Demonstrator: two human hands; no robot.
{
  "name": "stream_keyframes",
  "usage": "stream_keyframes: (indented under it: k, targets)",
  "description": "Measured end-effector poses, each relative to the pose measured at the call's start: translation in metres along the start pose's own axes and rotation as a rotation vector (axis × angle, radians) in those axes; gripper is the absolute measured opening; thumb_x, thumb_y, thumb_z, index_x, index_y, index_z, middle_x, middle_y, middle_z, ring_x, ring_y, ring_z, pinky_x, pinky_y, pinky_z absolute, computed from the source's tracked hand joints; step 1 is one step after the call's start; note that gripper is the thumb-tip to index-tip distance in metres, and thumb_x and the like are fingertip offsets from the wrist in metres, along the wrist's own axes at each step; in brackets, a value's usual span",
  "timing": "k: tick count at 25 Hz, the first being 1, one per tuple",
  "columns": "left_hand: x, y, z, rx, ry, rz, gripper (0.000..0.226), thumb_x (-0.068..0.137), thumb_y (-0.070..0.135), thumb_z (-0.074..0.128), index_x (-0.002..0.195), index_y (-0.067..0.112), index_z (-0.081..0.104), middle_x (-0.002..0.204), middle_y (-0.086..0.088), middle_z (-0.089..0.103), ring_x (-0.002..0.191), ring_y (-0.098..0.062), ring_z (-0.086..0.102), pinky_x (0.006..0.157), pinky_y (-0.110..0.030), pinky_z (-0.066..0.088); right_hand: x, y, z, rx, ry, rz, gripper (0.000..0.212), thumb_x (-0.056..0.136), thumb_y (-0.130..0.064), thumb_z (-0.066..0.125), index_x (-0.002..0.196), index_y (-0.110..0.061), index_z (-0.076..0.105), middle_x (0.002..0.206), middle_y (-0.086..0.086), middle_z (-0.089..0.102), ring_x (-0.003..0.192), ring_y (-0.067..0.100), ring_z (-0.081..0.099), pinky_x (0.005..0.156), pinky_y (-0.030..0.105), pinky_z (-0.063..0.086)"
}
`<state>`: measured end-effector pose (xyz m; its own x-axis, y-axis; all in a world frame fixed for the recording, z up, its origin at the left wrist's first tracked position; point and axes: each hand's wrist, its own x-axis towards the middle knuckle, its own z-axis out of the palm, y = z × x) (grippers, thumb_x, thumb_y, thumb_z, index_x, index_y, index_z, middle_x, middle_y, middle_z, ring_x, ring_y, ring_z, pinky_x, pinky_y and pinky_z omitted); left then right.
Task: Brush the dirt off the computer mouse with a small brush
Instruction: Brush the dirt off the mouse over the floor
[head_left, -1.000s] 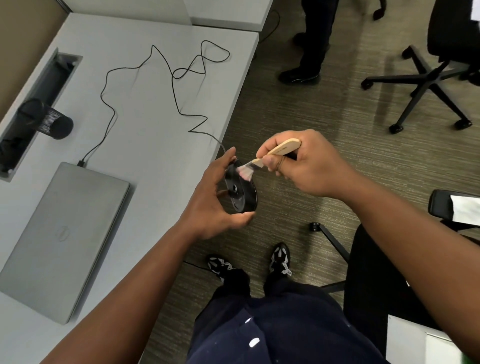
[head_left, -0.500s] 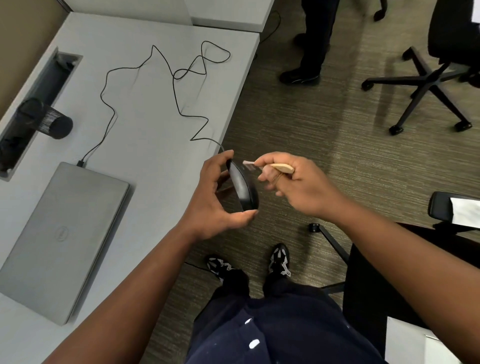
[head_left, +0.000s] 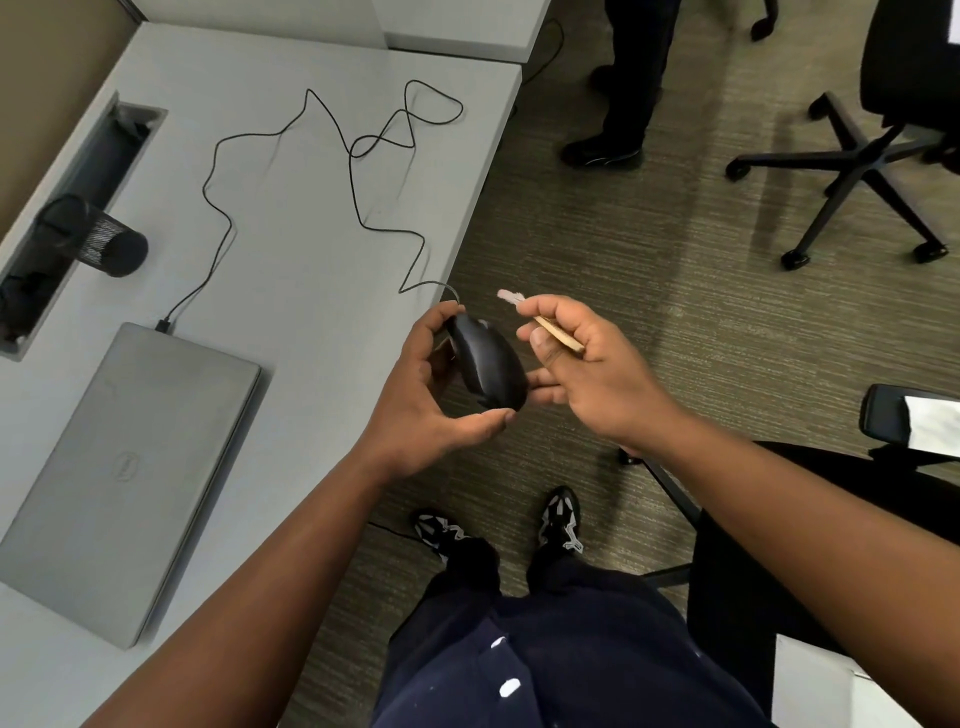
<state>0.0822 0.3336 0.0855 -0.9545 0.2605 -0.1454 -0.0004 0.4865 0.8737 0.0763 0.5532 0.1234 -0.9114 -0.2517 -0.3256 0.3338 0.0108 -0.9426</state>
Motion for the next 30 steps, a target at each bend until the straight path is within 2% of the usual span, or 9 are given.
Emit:
stream_keyframes:
  k: [7,12,14,16,18,21,25,27,30]
  targets:
    - [0.001,0.001,-0.003,0.02,-0.018,-0.006,0.118,0.061,0.039,0.093,0.158,0.029,0.027,0.156,0.006,0.036,0.136,-0.022,0.054,0.104,-0.044,0.058,0.003,0.003,0.001,-0.148,-0.037,-0.043,0.029,0.107,-0.023,0.055,0.132,-0.035,0.059,0.117,-0.009,0.066,0.093,0.015,0.07,0.081,0.032,0.061]
    - [-0.002,0.004,-0.002,-0.029,-0.037,-0.001,0.124,0.064,0.017,0.093,0.16,0.033,0.017,0.157,0.011,0.034,0.134,-0.019,0.059,0.098,-0.035,0.059,0.005,-0.008,-0.009,-0.236,0.035,-0.181,0.011,0.1,-0.032,0.067,0.105,-0.034,0.076,0.094,-0.007,0.077,0.088,0.02,0.073,0.08,0.047,0.06]
    - [-0.001,0.002,-0.003,-0.033,-0.038,-0.001,0.133,0.064,0.013,0.093,0.163,0.034,0.008,0.159,0.012,0.032,0.14,-0.019,0.055,0.105,-0.037,0.055,0.008,-0.014,-0.011,-0.243,0.036,-0.171,0.019,0.098,-0.026,0.066,0.113,-0.035,0.074,0.093,-0.011,0.076,0.088,0.015,0.073,0.079,0.044,0.059]
    - [-0.001,0.002,-0.004,-0.012,-0.04,-0.008,0.139,0.063,0.017,0.096,0.165,0.037,0.003,0.163,0.009,0.031,0.146,-0.019,0.047,0.116,-0.048,0.048,0.012,-0.017,-0.013,-0.27,0.009,-0.142,0.029,0.095,-0.026,0.066,0.123,-0.032,0.068,0.097,-0.006,0.076,0.09,0.022,0.073,0.081,0.05,0.06]
    - [-0.001,0.003,-0.006,0.03,-0.044,-0.013,0.143,0.062,0.018,0.098,0.165,0.037,0.0,0.163,0.009,0.032,0.145,-0.011,0.044,0.117,-0.045,0.046,0.014,-0.019,-0.015,-0.36,-0.033,-0.149,0.023,0.095,-0.029,0.066,0.118,-0.03,0.068,0.099,-0.002,0.077,0.088,0.025,0.072,0.078,0.055,0.059]
    - [-0.003,0.002,-0.006,0.063,-0.036,-0.01,0.146,0.063,0.011,0.101,0.167,0.033,0.0,0.161,0.011,0.033,0.137,0.001,0.046,0.111,-0.032,0.049,0.012,-0.028,-0.02,-0.426,-0.098,-0.139,0.018,0.089,-0.029,0.068,0.107,-0.029,0.073,0.096,-0.001,0.077,0.083,0.025,0.072,0.072,0.052,0.059]
    - [-0.008,-0.002,-0.005,0.07,-0.029,-0.011,0.146,0.064,0.014,0.101,0.166,0.04,0.0,0.165,0.015,0.03,0.135,-0.003,0.051,0.107,-0.034,0.053,0.01,-0.039,-0.032,-0.421,-0.194,-0.075,0.022,0.073,-0.023,0.069,0.094,-0.021,0.077,0.085,0.01,0.078,0.082,0.036,0.072,0.068,0.048,0.056]
    - [-0.01,-0.002,-0.005,0.055,-0.037,-0.023,0.146,0.065,0.014,0.101,0.165,0.043,-0.001,0.164,0.022,0.028,0.125,0.0,0.057,0.099,-0.032,0.057,0.011,-0.039,-0.037,-0.399,-0.144,-0.091,0.018,0.076,-0.02,0.072,0.093,-0.021,0.077,0.085,0.01,0.078,0.082,0.038,0.072,0.068,0.047,0.056]
    - [-0.011,-0.001,-0.003,0.035,-0.044,-0.03,0.145,0.066,0.012,0.1,0.166,0.042,-0.002,0.163,0.029,0.025,0.118,-0.001,0.061,0.089,-0.02,0.056,0.014,-0.037,-0.034,-0.385,-0.044,-0.171,0.019,0.089,-0.019,0.073,0.105,-0.028,0.076,0.099,-0.001,0.077,0.087,0.026,0.074,0.077,0.052,0.062]
